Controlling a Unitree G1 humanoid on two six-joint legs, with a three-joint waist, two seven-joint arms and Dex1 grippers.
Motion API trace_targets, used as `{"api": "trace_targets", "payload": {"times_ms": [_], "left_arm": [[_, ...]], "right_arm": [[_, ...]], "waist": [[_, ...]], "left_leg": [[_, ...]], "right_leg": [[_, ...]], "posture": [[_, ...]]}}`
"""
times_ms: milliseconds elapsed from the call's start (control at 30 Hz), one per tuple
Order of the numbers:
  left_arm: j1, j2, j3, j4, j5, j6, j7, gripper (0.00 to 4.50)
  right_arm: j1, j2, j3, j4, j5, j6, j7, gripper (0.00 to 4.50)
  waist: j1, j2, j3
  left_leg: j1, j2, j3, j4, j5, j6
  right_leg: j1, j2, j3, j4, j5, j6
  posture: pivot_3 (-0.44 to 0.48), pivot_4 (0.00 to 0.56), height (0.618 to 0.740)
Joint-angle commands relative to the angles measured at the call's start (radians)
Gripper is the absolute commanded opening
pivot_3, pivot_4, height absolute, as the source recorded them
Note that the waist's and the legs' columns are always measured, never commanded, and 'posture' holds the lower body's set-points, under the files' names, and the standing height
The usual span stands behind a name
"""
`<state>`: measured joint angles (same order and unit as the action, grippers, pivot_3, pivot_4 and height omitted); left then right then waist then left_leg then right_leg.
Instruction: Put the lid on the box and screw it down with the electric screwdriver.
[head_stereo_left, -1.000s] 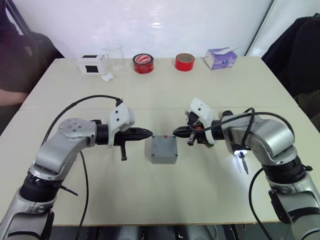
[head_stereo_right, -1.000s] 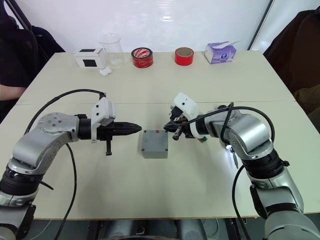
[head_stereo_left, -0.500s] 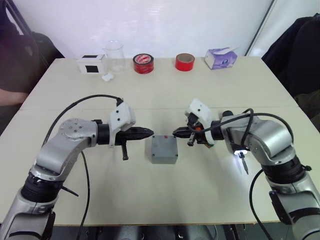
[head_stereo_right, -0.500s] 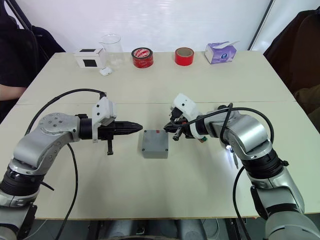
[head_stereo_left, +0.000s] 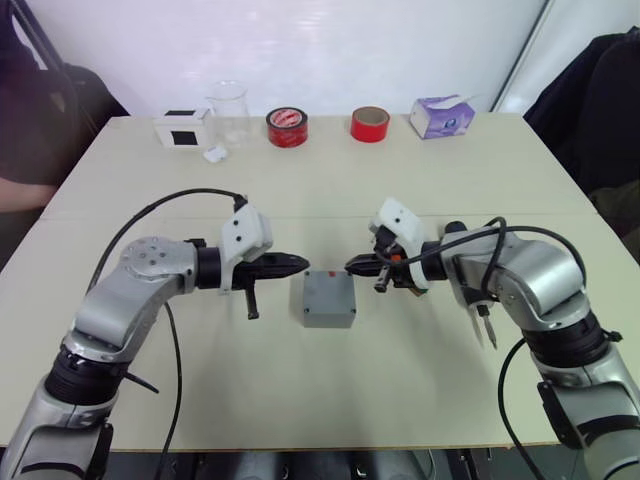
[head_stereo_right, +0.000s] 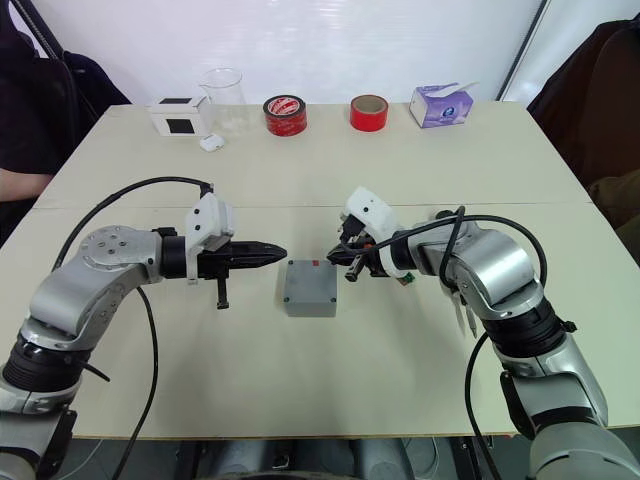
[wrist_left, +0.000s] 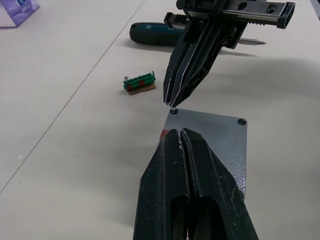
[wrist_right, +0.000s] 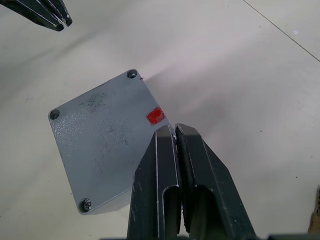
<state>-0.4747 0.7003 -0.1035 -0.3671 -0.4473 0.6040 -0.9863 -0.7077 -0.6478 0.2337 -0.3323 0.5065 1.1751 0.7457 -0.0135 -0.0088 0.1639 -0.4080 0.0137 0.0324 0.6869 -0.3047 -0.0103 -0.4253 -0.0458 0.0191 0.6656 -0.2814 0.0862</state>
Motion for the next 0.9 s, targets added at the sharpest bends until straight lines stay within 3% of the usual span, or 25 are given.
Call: {"api": "trace_targets", "payload": {"times_ms": [33, 900], "left_arm": [[-0.005, -0.002, 0.005, -0.029, -0.005, -0.010, 0.004, 0.00], [-0.006, 0.004, 0.004, -0.036, -0.008, -0.007, -0.002, 0.00]], "right_arm": [[-0.019, 0.005, -0.014, -0.032, 0.010, 0.002, -0.003, 0.05], [0.042, -0.008, 0.004, 0.006, -0.019, -0.042, -0.001, 0.05]], "waist": [[0.000, 0.000, 0.000], [0.001, 0.000, 0.000]], "left_leg": [[0.000, 0.000, 0.000, 0.000, 0.000, 0.000], [0.000, 0.000, 0.000, 0.000, 0.000, 0.000]], "right_leg": [[0.000, 0.000, 0.000, 0.000, 0.000, 0.000], [0.000, 0.000, 0.000, 0.000, 0.000, 0.000]], "posture": [[0.000, 0.150, 0.740], [0.000, 0.150, 0.740]]}}
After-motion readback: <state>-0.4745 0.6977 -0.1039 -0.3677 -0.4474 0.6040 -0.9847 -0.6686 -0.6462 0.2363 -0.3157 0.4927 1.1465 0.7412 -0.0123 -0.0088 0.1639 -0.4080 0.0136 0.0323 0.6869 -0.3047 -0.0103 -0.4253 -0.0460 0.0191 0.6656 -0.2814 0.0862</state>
